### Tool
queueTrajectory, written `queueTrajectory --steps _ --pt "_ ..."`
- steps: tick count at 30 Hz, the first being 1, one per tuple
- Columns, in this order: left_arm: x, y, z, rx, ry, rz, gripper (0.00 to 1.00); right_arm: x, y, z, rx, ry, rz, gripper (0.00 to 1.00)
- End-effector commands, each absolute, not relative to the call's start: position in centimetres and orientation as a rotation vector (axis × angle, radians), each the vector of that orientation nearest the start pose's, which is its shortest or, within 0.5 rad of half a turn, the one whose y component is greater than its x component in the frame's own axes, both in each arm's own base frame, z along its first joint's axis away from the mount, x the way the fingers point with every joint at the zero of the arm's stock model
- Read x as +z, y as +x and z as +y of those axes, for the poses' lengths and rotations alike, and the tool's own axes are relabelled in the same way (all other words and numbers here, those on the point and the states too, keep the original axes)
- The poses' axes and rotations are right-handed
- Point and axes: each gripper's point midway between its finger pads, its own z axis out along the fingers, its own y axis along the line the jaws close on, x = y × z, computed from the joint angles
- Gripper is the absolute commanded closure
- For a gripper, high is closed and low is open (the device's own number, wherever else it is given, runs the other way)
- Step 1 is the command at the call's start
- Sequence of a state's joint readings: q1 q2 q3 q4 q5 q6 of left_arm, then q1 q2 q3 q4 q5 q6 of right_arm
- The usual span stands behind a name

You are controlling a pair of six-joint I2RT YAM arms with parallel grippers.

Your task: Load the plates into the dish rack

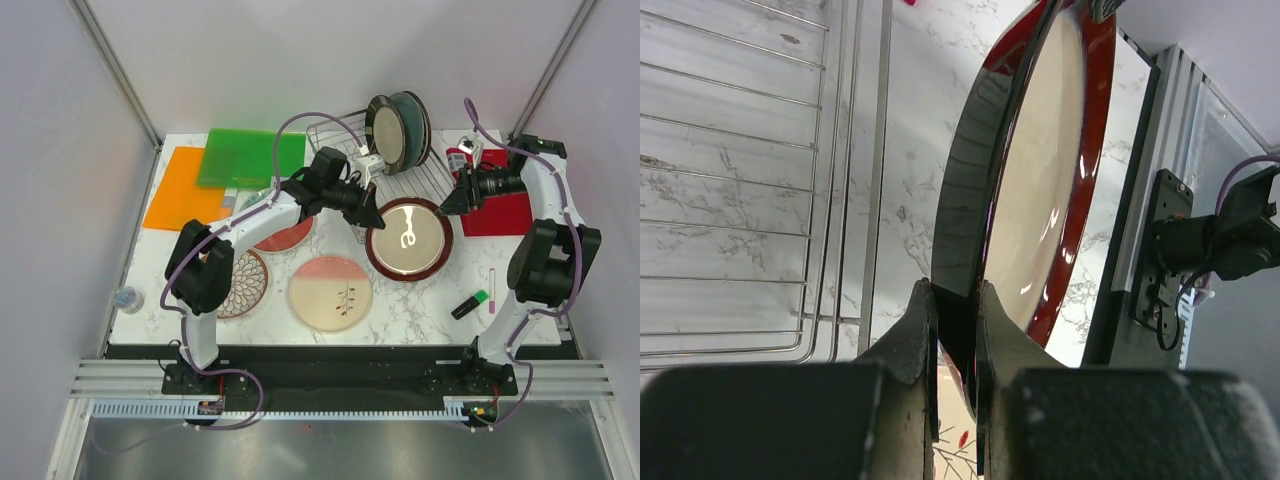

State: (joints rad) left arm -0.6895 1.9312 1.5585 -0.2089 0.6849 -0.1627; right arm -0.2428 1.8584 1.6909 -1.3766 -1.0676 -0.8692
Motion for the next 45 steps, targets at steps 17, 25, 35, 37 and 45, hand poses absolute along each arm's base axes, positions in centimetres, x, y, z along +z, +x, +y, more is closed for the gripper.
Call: queueTrajectory --steps 17,25,35,37,45 --pt "25.1 32.5 -42.8 -1.28 1.129 1.715 0.98 16.9 32.8 9.8 1.208 -0.993 2.257 0.9" --pt "25.0 39.1 -38.0 -0.865 0.919 1.825 0.37 19.8 33.0 9.4 1.089 -1.034 2.207 1.0" --pt "31.9 42.2 -23.8 -0.288 0.602 1.786 0.0 33.3 39.4 9.5 0.843 -0.863 2.001 1.0" --pt "32.4 41.1 -22.0 -0.252 0.61 1.765 0.0 35.9 41.1 9.9 0.853 -0.755 1.954 1.0" --pt "30.1 38.7 -18.9 -0.228 0.589 1.81 0.0 42.4 48.9 10.5 0.576 -0.299 1.701 1.0"
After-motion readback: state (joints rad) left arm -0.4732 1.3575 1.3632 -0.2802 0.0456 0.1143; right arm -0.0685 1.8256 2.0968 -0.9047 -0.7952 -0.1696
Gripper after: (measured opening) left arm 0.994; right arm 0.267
